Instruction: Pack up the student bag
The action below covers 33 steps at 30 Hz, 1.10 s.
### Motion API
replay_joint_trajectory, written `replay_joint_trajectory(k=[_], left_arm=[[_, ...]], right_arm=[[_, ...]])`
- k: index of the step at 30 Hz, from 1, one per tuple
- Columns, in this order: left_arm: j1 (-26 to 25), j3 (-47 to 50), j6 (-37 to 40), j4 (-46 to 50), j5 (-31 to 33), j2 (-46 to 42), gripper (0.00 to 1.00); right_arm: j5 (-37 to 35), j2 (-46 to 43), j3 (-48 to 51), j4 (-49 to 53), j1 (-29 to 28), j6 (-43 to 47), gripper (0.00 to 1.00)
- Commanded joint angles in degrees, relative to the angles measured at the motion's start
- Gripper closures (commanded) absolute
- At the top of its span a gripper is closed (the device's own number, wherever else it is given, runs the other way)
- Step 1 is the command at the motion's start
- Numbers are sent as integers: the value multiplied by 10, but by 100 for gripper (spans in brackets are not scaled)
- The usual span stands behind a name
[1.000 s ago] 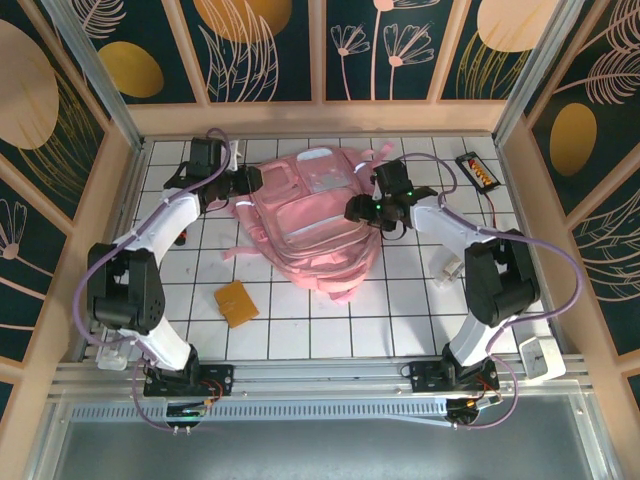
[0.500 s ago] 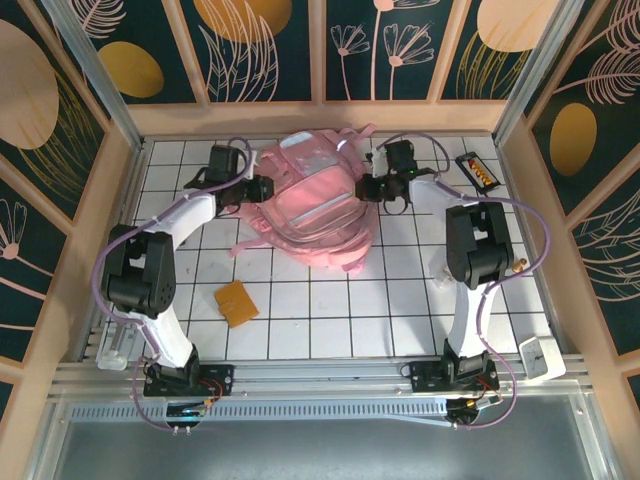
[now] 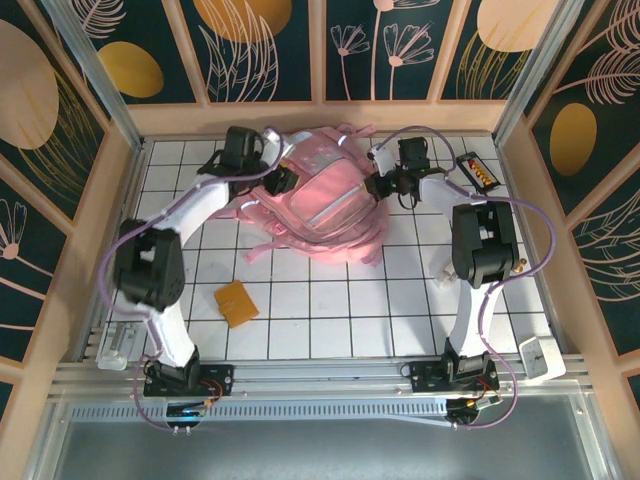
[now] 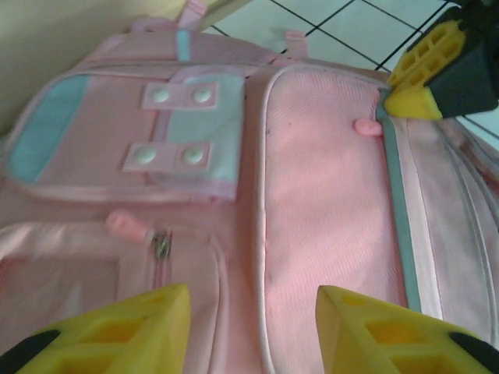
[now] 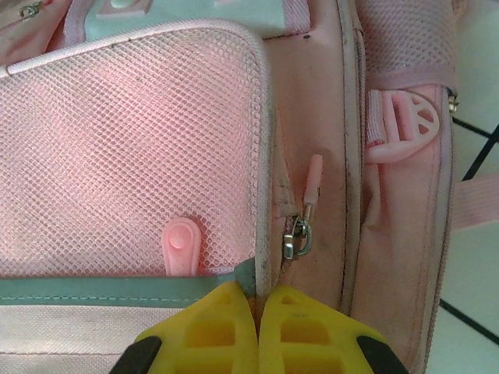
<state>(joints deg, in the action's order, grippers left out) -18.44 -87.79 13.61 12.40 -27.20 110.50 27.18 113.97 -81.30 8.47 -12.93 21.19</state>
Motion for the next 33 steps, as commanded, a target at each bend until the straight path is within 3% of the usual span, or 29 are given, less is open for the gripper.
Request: replay_joint_trajectory(k=[1,9,17,21,25,28,33], left_arm=[[-1,-60,-20,72,-90,66,52],[4,-126,-120,164,-78,134,54],[4,-114,-148,235,-155,148,63],[4,-123,-144,238,-178,168,92],[3,-131,-177,192,-199,151,100],[6,-124,-292,111,-190,123,100],[3,-47,-525,-80,-163,62,100]], right_arm=[[12,-54,-10,-42,12,59,100],[26,-63,-23,-15,18,64,100],[30,-58,-25,-17,19,59,100],[31,-50,-30,-28,19,43,100],[-19,-35,-40,-52,5,-10,100],[-126,-26,-51,-79,-13,-134,64],[-235,-92,-31,-25,-10,-405,40]])
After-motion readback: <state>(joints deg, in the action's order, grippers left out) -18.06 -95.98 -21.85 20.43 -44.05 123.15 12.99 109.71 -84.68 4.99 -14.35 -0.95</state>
